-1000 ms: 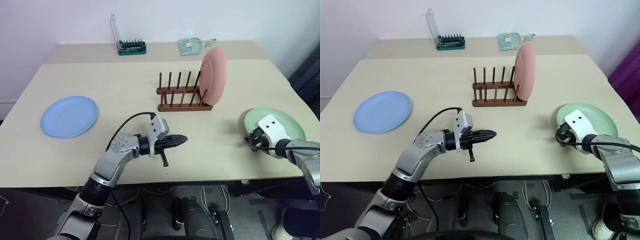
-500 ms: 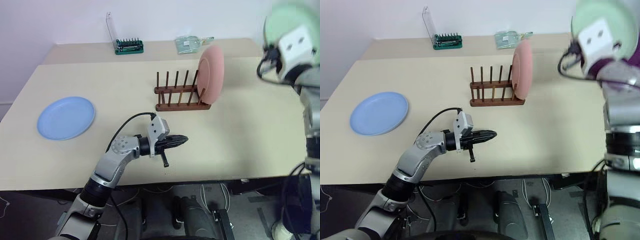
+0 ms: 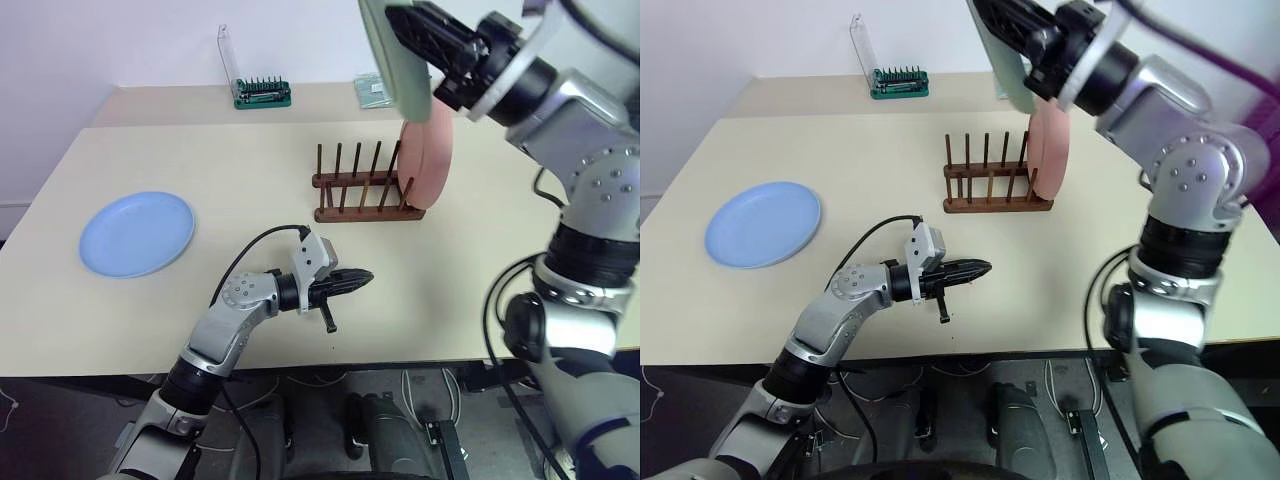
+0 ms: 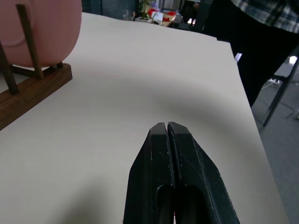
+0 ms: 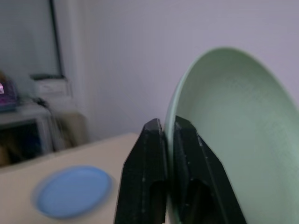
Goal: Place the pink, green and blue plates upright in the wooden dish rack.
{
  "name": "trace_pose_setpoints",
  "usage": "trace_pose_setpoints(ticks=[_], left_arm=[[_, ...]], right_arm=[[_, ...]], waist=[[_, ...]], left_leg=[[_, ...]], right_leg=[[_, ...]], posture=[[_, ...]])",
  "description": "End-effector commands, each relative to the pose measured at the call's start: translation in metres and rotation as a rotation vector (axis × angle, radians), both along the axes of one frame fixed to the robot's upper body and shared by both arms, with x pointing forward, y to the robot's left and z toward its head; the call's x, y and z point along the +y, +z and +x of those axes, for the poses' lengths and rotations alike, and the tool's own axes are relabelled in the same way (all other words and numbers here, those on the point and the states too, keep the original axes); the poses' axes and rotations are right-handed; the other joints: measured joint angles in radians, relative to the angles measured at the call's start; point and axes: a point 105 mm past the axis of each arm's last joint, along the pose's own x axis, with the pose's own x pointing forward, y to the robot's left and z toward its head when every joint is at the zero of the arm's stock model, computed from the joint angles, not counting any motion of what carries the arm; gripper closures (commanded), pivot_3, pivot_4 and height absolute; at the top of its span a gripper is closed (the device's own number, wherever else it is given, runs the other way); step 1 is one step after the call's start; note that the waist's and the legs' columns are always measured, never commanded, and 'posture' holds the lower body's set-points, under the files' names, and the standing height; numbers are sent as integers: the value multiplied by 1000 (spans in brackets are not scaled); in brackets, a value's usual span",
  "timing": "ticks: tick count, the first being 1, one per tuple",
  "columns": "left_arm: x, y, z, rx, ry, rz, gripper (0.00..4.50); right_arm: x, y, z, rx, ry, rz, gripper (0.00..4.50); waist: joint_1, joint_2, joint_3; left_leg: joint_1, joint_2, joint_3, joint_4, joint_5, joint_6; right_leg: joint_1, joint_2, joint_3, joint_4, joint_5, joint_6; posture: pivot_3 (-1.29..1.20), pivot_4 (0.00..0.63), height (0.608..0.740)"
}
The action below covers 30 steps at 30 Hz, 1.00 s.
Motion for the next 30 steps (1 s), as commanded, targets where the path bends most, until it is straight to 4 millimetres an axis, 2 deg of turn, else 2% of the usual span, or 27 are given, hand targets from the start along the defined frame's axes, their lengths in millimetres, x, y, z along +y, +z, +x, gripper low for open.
trace_pose_setpoints(ticks=[1,7,16,21,23,25,30], left_arm=[[-1,11,-2,-41,-11,-26,4500],[0,11,-1,-40,-7,-24,4500],[2,10,-3,-36,-2,-16,4500],[1,11,-3,-37,-7,-14,4500],[1,11,-2,-39,-6,-12,4500],[2,11,-2,-40,-5,-11,4500],[3,10,-3,-35,-1,-11,4500]], right_arm=[[-12,-3,23,204,-40,151,4258],[-18,-31,52,434,-53,286,4258],[-29,-59,79,585,-164,336,4258],[-32,-67,92,636,-179,375,4258],[-33,-68,95,642,-187,376,3721],[-31,-67,96,635,-187,371,2993],[-31,-54,94,559,-209,331,421]], waist=[[2,0,0],[-2,0,0],[-9,1,0],[-11,1,0],[-13,1,0],[-15,1,0],[-24,1,0]], left_leg=[[0,0,0,0,0,0],[-1,-1,1,0,0,0],[-1,-1,0,0,0,0],[-1,-1,0,-1,0,0],[-1,-1,0,-1,0,0],[-1,-1,0,-1,0,0],[-1,-1,0,-1,0,0]], right_leg=[[0,0,0,0,0,0],[-1,0,0,0,3,3],[-1,1,0,0,1,5],[-1,1,0,0,1,6],[-1,1,0,0,1,6],[-1,1,0,0,1,6],[-1,1,0,0,1,6]], posture=[[0,150,730],[0,150,730],[0,150,730],[0,150,730],[0,150,730],[0,150,730],[0,150,730]])
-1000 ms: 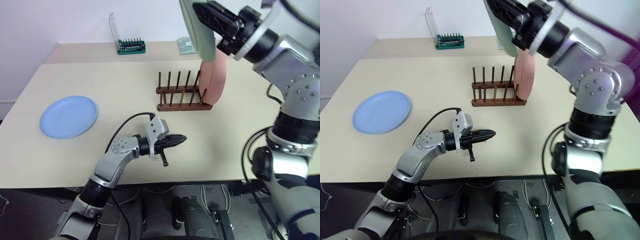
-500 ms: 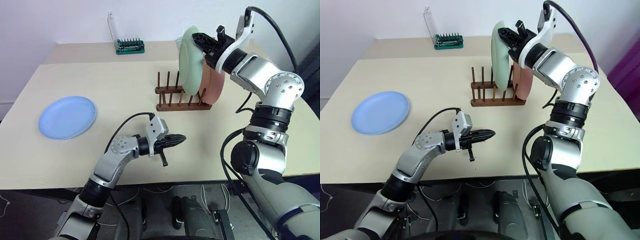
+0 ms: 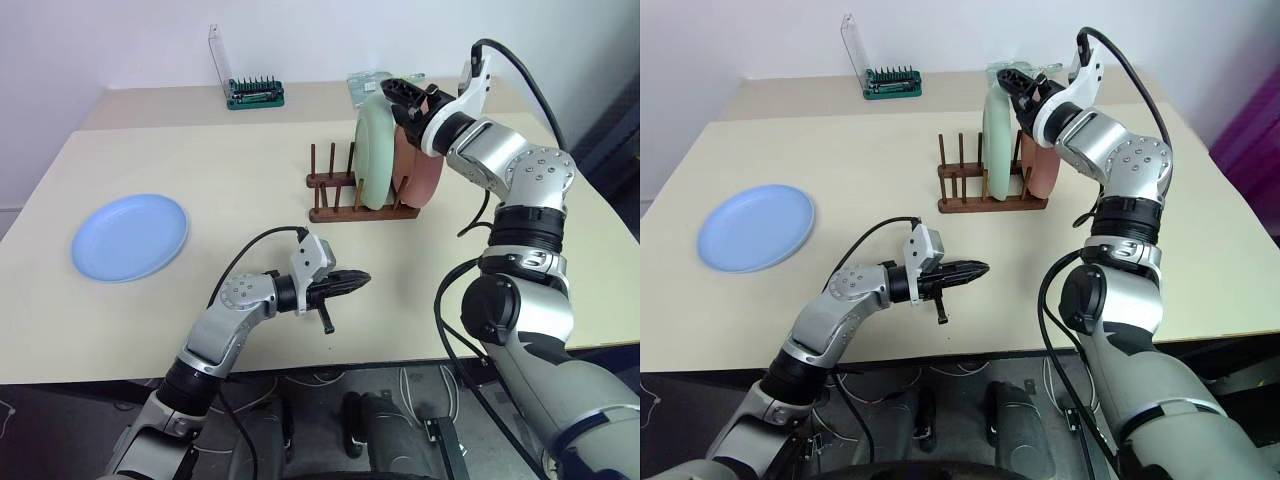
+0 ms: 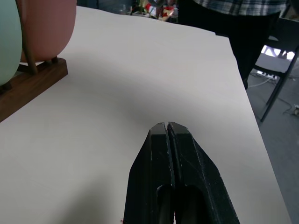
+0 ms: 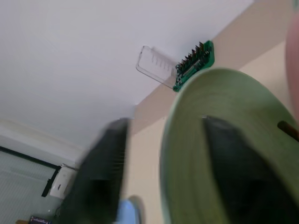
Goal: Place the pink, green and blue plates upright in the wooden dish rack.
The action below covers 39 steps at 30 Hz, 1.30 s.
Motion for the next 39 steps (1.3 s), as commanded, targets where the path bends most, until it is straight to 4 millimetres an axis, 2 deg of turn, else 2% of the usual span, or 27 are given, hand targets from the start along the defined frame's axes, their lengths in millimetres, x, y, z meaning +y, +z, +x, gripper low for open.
trace_pose_setpoints(ticks=[1,3,6,10,11,13,16,17,18,20,21,24,27,31,35,38,39], left_arm=[[0,14,-4,-46,-9,-27,4500],[0,14,-4,-47,-8,-28,4500],[1,15,-3,-49,5,-32,4500],[5,26,5,4,40,-108,4500],[8,31,8,-5,59,-135,4244],[24,48,29,-39,214,-208,3608],[69,75,67,-141,568,-272,2054],[100,91,82,-177,763,-320,1609],[142,111,92,-252,1013,-362,1057],[201,132,92,-286,1348,-458,1057],[226,133,88,-257,1489,-492,1057],[281,114,65,-122,1833,-484,1057],[305,86,37,71,2010,-509,1057],[312,56,12,283,2112,-599,1057],[311,28,7,444,2114,-603,1057],[306,16,11,528,2083,-621,1057],[305,11,12,568,2081,-644,1288]], right_arm=[[-3,39,-8,-152,-30,-62,421],[-5,47,-10,-201,-49,-127,421],[-6,65,-22,-357,-103,-371,421],[6,88,-53,-571,-35,-489,421],[11,89,-60,-622,-19,-538,374],[26,84,-76,-751,47,-682,356],[50,59,-95,-915,165,-917,356],[59,48,-102,-958,218,-962,356],[67,37,-107,-986,270,-988,356],[75,23,-111,-1006,324,-998,356],[77,20,-110,-1002,329,-994,356],[83,8,-107,-1006,352,-1008,356],[87,0,-108,-1009,386,-1006,356],[90,-7,-109,-1011,413,-1006,356],[92,-11,-109,-1005,416,-1007,356],[93,-13,-110,-1000,413,-1009,356],[92,-13,-110,-998,407,-1012,356]], waist=[[-1,0,0],[0,0,0],[1,2,1],[0,2,1],[0,2,1],[0,1,1],[1,1,1],[0,1,1],[-2,0,2],[-5,-1,3],[-5,-2,3],[-2,-2,3],[4,-5,3],[23,-16,5],[26,-16,5],[25,-17,5],[24,-17,5]], left_leg=[[0,0,0,0,0,0],[0,0,0,0,0,0],[-1,0,0,-1,0,0],[-1,0,0,-1,0,0],[-1,1,0,-1,0,0],[-1,1,0,-1,0,0],[-1,1,-1,0,0,0],[0,0,-1,0,0,0],[0,0,0,0,0,0],[0,1,0,0,0,0],[0,1,0,-1,0,0],[0,1,1,-2,0,0],[0,1,1,-1,0,0],[0,1,0,2,0,0],[0,1,0,2,0,-1],[0,1,0,2,0,-1],[0,1,0,2,0,-1]], right_leg=[[0,0,0,0,0,0],[0,0,0,0,0,0],[-1,-1,0,0,-1,0],[-2,-1,0,-1,-1,1],[-2,0,0,-1,-1,1],[-1,0,0,-1,-1,1],[-1,0,0,-1,-1,1],[-1,0,0,-1,-1,1],[-1,0,0,0,-1,2],[-1,1,0,0,-1,2],[-1,1,0,0,-1,2],[-1,1,0,0,0,2],[-1,-1,0,-1,0,1],[1,-2,-1,-1,1,2],[2,-3,-2,-1,0,-1],[2,-3,-2,-1,0,-2],[2,-3,-2,-1,0,-2]], posture=[[0,150,730],[0,150,730],[0,150,730],[0,150,730],[0,150,730],[0,150,730],[0,150,730],[0,150,730],[0,150,730],[0,150,730],[0,150,730],[0,150,730],[0,150,730],[0,150,730],[0,150,730],[0,150,730],[0,150,730]])
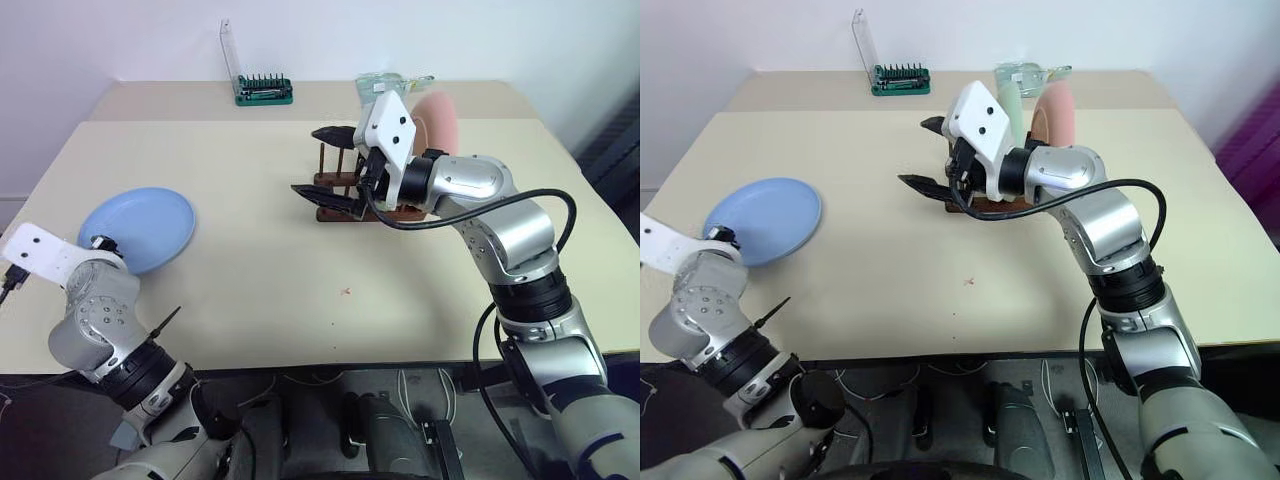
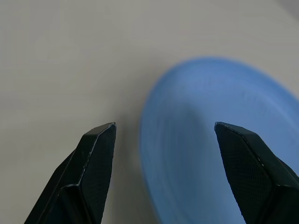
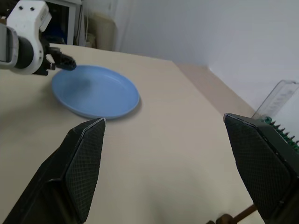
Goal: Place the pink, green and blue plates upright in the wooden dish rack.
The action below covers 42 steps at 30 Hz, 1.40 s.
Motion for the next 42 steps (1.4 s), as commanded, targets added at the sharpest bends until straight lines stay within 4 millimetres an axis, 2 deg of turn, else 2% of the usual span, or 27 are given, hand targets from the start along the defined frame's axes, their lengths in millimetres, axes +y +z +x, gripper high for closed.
trace_pose_setpoints(ticks=[1,3,7,8,10,11,12,13,17,20,23,27,31,36,37,39,42], left_arm=[[0,-4,1,-28,10,-76,1582],[3,-8,0,-43,55,-125,2317],[4,-8,2,-40,57,-125,4389],[3,-9,3,-38,54,-125,4480],[1,-7,7,-34,33,-114,4480],[-1,0,12,-58,7,-88,4480],[-8,16,24,-122,-58,-37,4480],[-19,42,36,-226,-143,42,4480],[-65,112,57,-494,-355,243,4496],[-94,139,64,-551,-449,354,4496],[-131,162,68,-587,-565,479,4496],[-159,177,67,-603,-639,571,4496],[-187,190,60,-669,-705,548,4496],[-197,194,53,-696,-724,541,4496],[-197,194,51,-702,-722,531,4500],[-198,194,50,-702,-724,529,4500],[-196,192,48,-685,-722,557,4500]], right_arm=[[0,11,-5,-54,1,22,356],[-2,11,-4,-55,-15,27,356],[-7,11,-1,-61,-49,31,356],[-7,11,-1,-62,-54,33,356],[-8,12,-1,-66,-60,36,356],[-8,12,-2,-71,-60,36,356],[-8,13,-3,-88,-55,31,356],[-5,13,-6,-115,-29,10,356],[5,3,-16,-226,46,-109,178],[13,-2,-14,-353,46,-179,178],[22,5,-3,-535,-16,-230,178],[28,10,8,-665,-55,-274,178],[37,6,21,-774,-85,-352,178],[44,7,36,-813,-135,-359,178],[43,7,40,-828,-155,-371,685],[42,8,45,-851,-180,-380,1363],[39,15,49,-903,-219,-373,2874]], waist=[[-1,0,0],[-1,0,0],[-1,-1,0],[-1,-1,0],[0,-1,0],[0,-1,0],[1,-1,0],[2,-2,1],[2,-3,1],[-2,-3,1],[-9,-3,1],[-9,-3,1],[-9,-3,1],[-8,-3,1],[-8,-3,1],[-8,-3,1],[-8,-3,1]], left_leg=[[0,0,0,0,0,0],[0,0,0,0,0,0],[0,0,0,0,0,0],[0,0,0,0,0,0],[0,0,0,0,0,0],[0,0,0,0,0,0],[0,0,0,0,0,0],[0,0,0,0,0,0],[-1,0,1,0,0,-1],[-1,-1,1,0,0,-1],[0,-2,2,-2,0,0],[0,-1,3,-2,0,0],[0,-1,4,-2,0,0],[0,-1,4,-2,0,0],[0,-1,4,-2,0,0],[0,-1,4,-2,1,0],[0,-1,3,-2,1,0]], right_leg=[[0,0,0,0,0,0],[0,0,0,0,1,2],[0,1,0,0,1,2],[0,1,0,0,1,1],[0,0,0,0,1,1],[0,0,0,0,1,1],[0,0,0,0,1,1],[0,0,0,0,1,1],[0,-1,-3,-1,0,-2],[2,-2,-2,-4,0,-2],[1,-1,-1,-4,2,2],[0,2,-1,-3,2,3],[0,2,-1,-2,2,3],[0,2,-1,-2,2,3],[0,2,-1,-2,2,3],[0,2,-1,-2,2,3],[0,1,-1,-2,2,3]], posture=[[0,150,730],[0,150,730],[0,150,730],[0,150,730],[0,150,730],[0,150,730],[0,150,730],[0,150,730],[0,150,730],[0,150,730],[0,150,730],[0,150,730],[0,150,730],[0,150,730],[0,150,730],[0,150,730],[0,150,730]])
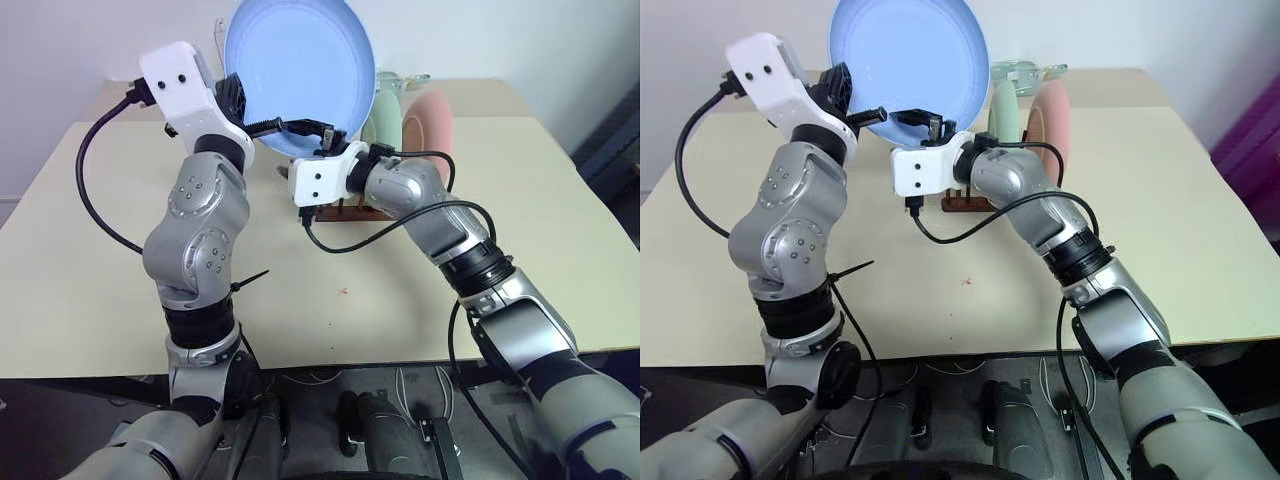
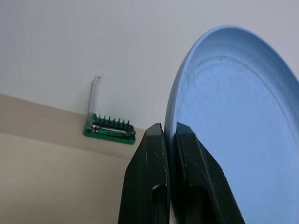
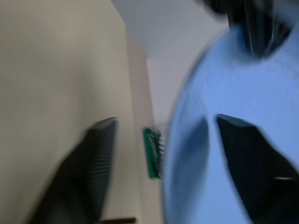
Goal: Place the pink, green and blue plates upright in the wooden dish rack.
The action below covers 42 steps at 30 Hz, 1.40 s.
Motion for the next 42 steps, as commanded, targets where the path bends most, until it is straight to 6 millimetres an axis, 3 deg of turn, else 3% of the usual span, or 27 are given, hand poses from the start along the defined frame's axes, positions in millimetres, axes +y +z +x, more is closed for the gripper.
trace_pose_setpoints(ticks=[1,3,4,5,7,9,12,16,20,22,24,27,29,33,42], left_arm=[[1,13,-11,-66,7,13,4500],[6,14,-11,-72,9,-34,4500],[9,17,-12,-88,10,-59,4500],[15,20,-12,-105,19,-104,3845],[28,25,-12,-132,49,-187,3117],[57,25,-8,-133,137,-279,2230],[118,28,-8,-176,318,-285,2230],[163,9,4,-60,479,26,2230],[144,-46,25,121,311,519,2230],[109,-91,26,204,83,663,2230],[80,-122,17,244,-113,701,2230],[22,-155,-18,217,-468,724,2230],[2,-160,-34,191,-592,697,2230],[-13,-160,-48,179,-686,639,2230],[-21,-162,-56,169,-723,639,2230]], right_arm=[[1,24,-2,-111,1,33,3435],[0,25,-1,-136,-4,30,4434],[0,25,-1,-142,-4,29,4479],[1,25,-2,-147,-1,29,4500],[1,25,-3,-150,10,35,4500],[3,27,-8,-142,33,63,4500],[8,40,-22,-5,135,255,4500],[7,64,-39,167,252,493,4500],[1,90,-53,506,401,812,4500],[-2,102,-59,735,494,970,4500],[-5,110,-61,894,540,1065,4500],[-16,105,-29,1115,381,1268,4500],[-23,102,-18,1167,325,1327,4500],[-30,94,-8,1189,241,1345,4500],[-32,65,8,1426,101,1422,4500]], waist=[[0,0,0],[0,0,0],[0,0,0],[0,0,0],[1,0,0],[1,0,0],[-13,0,0],[-21,0,0],[-12,0,0],[-8,0,0],[-6,0,0],[-17,0,0],[-17,0,0],[-20,2,1],[-22,3,1]], left_leg=[[0,0,0,0,0,0],[0,0,0,0,0,0],[0,0,0,0,0,0],[0,0,0,0,0,0],[0,0,0,0,0,0],[0,0,0,0,0,0],[1,0,0,0,0,0],[1,1,0,-1,0,0],[1,2,0,-2,1,-2],[1,2,-1,-1,2,-4],[1,2,-1,-1,0,-6],[-2,1,1,-2,0,-7],[-3,1,1,-3,0,-7],[-2,1,4,-14,0,-7],[0,2,4,-13,4,-4]], right_leg=[[0,0,0,0,0,0],[0,0,0,0,0,0],[0,0,0,0,0,0],[0,0,0,0,0,0],[0,0,0,0,0,0],[0,0,0,0,0,0],[0,1,0,0,0,1],[-1,3,0,3,0,-2],[-1,1,-1,4,0,-2],[0,-2,-1,4,0,-2],[0,-6,-1,3,-2,-6],[-3,-15,-2,2,-2,-7],[-5,-16,-2,2,-2,-7],[-8,-16,-2,-1,-1,-10],[-9,-4,-2,3,0,-6]], posture=[[0,150,730],[0,150,730],[0,150,730],[0,150,730],[0,150,730],[0,150,730],[0,150,730],[0,150,730],[0,150,730],[0,150,730],[0,150,730],[0,150,730],[0,150,730],[0,150,730],[0,150,730]])
